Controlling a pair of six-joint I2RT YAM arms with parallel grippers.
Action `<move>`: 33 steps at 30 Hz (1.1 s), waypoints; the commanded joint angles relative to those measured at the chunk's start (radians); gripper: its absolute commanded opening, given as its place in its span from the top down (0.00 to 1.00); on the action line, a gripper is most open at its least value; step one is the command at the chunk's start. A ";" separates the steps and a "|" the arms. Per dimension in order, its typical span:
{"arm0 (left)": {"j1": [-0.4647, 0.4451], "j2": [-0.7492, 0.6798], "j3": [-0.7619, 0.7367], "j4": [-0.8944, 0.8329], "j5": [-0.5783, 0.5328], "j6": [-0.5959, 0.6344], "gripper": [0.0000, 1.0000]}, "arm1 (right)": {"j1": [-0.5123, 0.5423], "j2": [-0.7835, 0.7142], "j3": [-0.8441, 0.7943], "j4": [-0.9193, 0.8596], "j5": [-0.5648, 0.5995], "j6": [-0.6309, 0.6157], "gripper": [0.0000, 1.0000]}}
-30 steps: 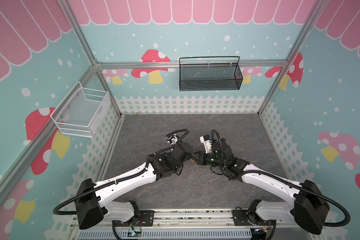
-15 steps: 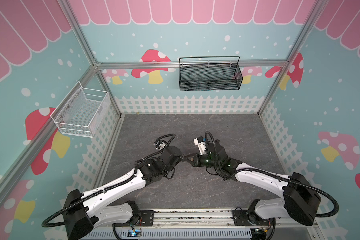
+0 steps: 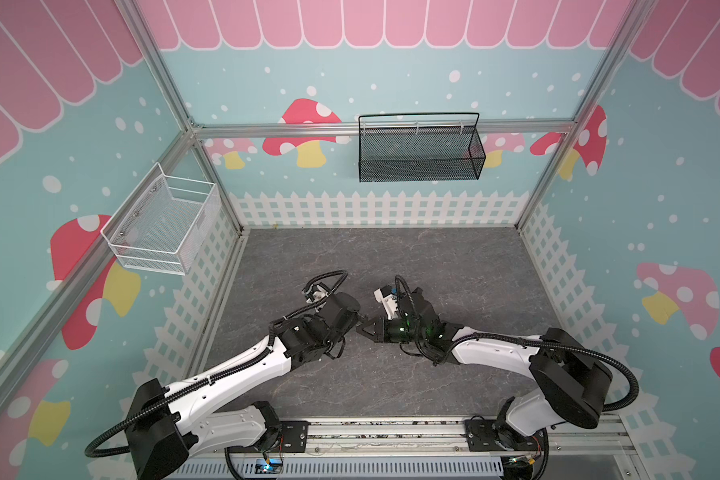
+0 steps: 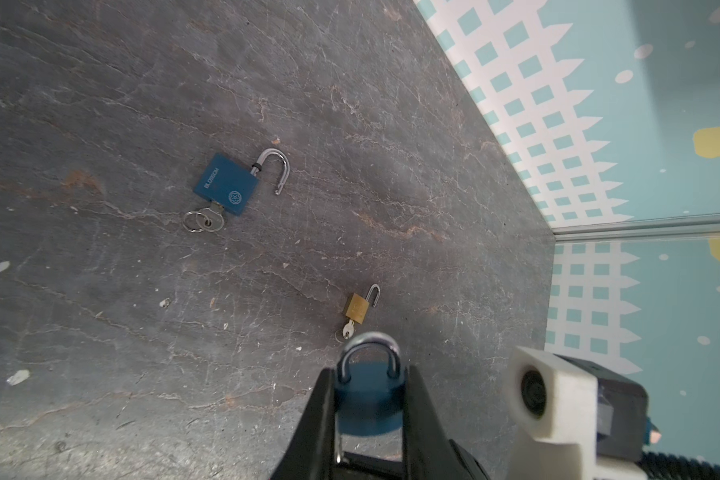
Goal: Unlock with the key
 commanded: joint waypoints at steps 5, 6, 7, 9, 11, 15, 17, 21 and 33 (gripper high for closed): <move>0.044 0.044 0.052 -0.106 0.084 0.114 1.00 | 0.008 0.019 0.016 0.049 -0.007 0.024 1.00; 0.047 0.051 0.061 -0.121 0.084 0.128 1.00 | 0.009 0.022 0.016 0.053 -0.014 0.024 1.00; 0.053 0.057 0.066 -0.123 0.117 0.138 1.00 | 0.009 0.027 0.016 0.057 -0.018 0.024 1.00; 0.067 0.065 0.070 -0.123 0.147 0.150 1.00 | 0.009 0.033 0.015 0.060 -0.018 0.024 1.00; 0.071 0.068 0.073 -0.124 0.150 0.153 1.00 | 0.009 0.038 0.011 0.063 -0.020 0.049 1.00; 0.083 0.068 0.070 -0.121 0.159 0.147 1.00 | 0.014 0.045 -0.004 0.073 -0.019 0.067 1.00; 0.087 0.067 0.070 -0.120 0.161 0.146 1.00 | 0.015 0.045 -0.011 0.077 -0.018 0.070 1.00; 0.091 0.064 0.069 -0.118 0.166 0.142 1.00 | 0.018 0.045 -0.019 0.076 -0.010 0.072 1.00; 0.092 0.046 0.053 -0.102 0.172 0.128 1.00 | 0.021 0.066 -0.002 0.075 -0.002 0.066 1.00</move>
